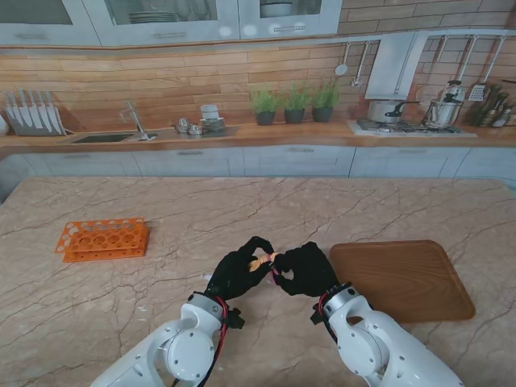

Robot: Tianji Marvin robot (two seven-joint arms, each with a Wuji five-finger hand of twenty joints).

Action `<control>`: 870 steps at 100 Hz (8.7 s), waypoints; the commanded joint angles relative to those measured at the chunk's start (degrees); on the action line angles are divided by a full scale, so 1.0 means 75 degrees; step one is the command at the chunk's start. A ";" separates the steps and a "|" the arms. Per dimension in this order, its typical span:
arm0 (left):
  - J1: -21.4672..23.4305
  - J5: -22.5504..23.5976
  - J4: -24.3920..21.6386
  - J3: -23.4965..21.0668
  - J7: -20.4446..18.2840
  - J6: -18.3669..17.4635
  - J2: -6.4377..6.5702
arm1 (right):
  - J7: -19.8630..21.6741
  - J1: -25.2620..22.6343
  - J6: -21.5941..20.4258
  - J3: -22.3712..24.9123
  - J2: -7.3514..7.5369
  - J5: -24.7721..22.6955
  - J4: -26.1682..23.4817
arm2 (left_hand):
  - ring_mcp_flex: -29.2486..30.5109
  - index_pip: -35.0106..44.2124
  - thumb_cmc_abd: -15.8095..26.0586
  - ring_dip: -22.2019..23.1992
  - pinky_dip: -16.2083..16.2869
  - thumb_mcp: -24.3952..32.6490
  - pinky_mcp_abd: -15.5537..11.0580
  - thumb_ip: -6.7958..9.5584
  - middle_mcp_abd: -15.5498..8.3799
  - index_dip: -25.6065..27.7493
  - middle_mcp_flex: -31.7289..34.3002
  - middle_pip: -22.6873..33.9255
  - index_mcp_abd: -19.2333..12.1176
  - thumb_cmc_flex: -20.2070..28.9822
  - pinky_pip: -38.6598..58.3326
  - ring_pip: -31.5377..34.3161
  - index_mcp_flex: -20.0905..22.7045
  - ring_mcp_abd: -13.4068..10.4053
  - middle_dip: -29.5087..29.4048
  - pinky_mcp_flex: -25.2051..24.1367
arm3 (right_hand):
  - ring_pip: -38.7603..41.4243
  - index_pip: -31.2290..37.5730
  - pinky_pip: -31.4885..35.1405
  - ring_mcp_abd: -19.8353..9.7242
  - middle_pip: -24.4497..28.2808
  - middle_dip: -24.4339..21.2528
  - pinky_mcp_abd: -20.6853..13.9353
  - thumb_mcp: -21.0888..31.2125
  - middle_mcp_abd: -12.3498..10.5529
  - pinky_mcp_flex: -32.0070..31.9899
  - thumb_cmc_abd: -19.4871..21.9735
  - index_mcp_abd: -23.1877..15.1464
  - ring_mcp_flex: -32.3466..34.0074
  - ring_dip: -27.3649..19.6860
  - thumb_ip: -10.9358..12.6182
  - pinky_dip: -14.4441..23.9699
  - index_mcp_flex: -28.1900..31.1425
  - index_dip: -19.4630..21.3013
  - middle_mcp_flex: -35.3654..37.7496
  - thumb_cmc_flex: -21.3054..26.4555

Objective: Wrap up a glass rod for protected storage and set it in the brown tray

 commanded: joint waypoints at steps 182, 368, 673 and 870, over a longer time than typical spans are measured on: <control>-0.0098 -0.0050 0.0438 0.0150 0.0464 -0.1460 -0.0154 | 0.0102 0.0083 0.0242 -0.0028 -0.0237 0.1053 0.0132 | 0.0147 -0.1174 -0.0875 0.0367 -0.0841 0.1591 -0.1425 -0.0128 -0.1453 0.0524 -0.1827 -0.0711 -0.2182 -0.1216 0.1988 -0.0104 -0.1021 -0.1499 0.0849 0.0226 | 0.0128 0.0268 0.0192 -0.0089 0.0044 -0.0068 0.0136 0.0329 0.0063 -0.0136 -0.0227 -0.0326 0.0113 -0.0040 -0.0082 -0.0120 0.0268 0.0012 0.0094 0.0084; -0.0187 -0.0657 0.0595 0.0253 0.0675 -0.1353 -0.0392 | 0.0301 0.0117 0.0599 0.0015 -0.0299 0.1530 0.0234 | 0.0156 0.1292 -0.0549 0.0578 -0.0564 -0.0265 -0.1206 -0.0708 -0.0624 0.2956 -0.2034 -0.0914 -0.0629 0.0250 0.1988 -0.0154 0.1067 -0.1301 0.1550 0.0242 | 0.0116 0.0240 0.0124 -0.0040 0.0036 -0.0055 0.0140 0.0269 0.0094 -0.0177 -0.0187 -0.0233 0.0063 -0.0028 -0.0060 -0.0086 0.0276 0.0008 0.0071 0.0128; 0.0041 -0.1791 0.0238 -0.0128 -0.0598 -0.0130 -0.0194 | -0.0767 -0.0007 -0.1036 0.0683 0.0282 -0.1808 -0.0406 | 0.0138 0.0048 -0.1086 0.0031 0.1018 0.1130 -0.0359 -0.0501 -0.0198 -0.0019 -0.0130 -0.0095 0.1089 0.0495 0.1988 0.0890 0.2948 -0.0358 0.0866 0.0243 | 0.0088 0.0270 0.0258 -0.0367 -0.0246 -0.0150 0.0028 -0.0100 -0.0268 -0.0009 0.0389 -0.1344 0.0275 -0.0106 -0.0339 -0.0224 -0.0140 0.0619 0.0047 0.0547; 0.0208 -0.2354 -0.0157 -0.0171 -0.1963 -0.0691 0.0170 | -0.0222 0.0059 -0.0286 0.0648 0.0066 -0.0654 -0.0292 | 0.0135 -0.0224 -0.1270 0.0052 0.1304 0.1470 -0.0337 -0.0514 -0.0092 0.0132 0.0007 -0.0217 0.0869 0.0360 0.1988 0.0968 0.3247 -0.0310 0.1035 0.0250 | -0.0080 -0.1203 -0.0061 -0.0102 -0.0016 0.0141 0.0144 -0.1254 0.0231 -0.0320 0.0333 -0.0216 -0.0436 -0.0023 0.0316 0.0044 -0.1287 0.1378 -0.1332 -0.1772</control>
